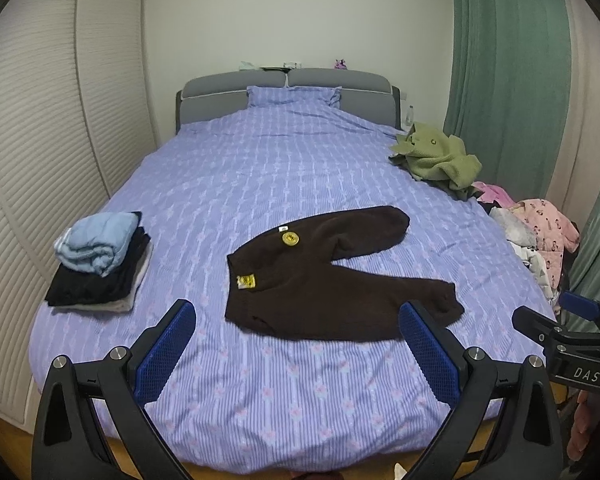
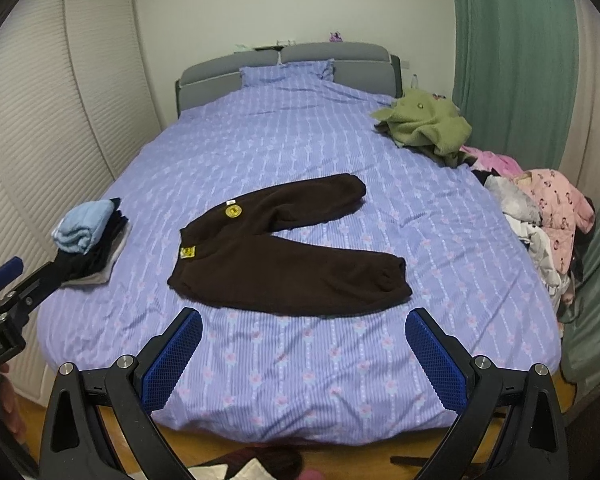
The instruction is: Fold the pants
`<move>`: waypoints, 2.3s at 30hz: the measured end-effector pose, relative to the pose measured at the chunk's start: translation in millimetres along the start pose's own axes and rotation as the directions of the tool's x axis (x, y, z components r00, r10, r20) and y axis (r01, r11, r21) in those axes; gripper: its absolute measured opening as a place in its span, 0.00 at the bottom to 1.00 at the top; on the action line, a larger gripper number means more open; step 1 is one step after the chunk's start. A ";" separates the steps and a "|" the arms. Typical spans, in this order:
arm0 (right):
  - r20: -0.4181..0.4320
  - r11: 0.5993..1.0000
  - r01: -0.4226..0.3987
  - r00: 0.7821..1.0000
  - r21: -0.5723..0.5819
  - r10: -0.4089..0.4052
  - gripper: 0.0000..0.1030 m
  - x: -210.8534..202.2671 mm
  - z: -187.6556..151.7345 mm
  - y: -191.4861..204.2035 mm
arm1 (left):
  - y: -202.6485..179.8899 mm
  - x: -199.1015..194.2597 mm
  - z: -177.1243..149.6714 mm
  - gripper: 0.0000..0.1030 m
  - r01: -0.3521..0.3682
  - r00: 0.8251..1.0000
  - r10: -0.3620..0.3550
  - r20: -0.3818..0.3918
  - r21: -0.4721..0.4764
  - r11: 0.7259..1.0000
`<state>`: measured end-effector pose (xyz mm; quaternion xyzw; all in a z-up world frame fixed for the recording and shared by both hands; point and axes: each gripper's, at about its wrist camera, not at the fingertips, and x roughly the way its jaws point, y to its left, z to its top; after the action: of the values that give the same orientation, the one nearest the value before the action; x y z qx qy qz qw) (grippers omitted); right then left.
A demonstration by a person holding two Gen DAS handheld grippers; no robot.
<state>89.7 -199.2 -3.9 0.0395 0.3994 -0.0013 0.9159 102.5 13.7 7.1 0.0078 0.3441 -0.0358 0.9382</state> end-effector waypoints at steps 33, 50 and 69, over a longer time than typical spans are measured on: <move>-0.149 0.997 -0.052 0.988 -0.054 0.044 0.88 379.5 191.2 -123.0 | -100.8 379.1 128.1 1.00 -0.039 0.984 0.051 -0.172 0.069 0.997; -0.406 0.980 -0.093 0.900 0.175 0.158 0.41 545.8 183.0 -147.6 | -53.5 472.5 103.0 1.00 -0.203 0.877 0.200 -0.437 0.041 0.978; -0.253 0.945 0.309 0.911 -0.104 -0.326 0.66 483.0 193.1 -159.3 | -59.6 440.8 99.3 1.00 -0.188 0.896 0.184 -0.403 0.031 0.982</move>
<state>554.5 -358.0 -237.7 -0.0542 0.5197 -0.1325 0.8423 497.6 -76.8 -201.3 0.0438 0.5283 0.0579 0.8459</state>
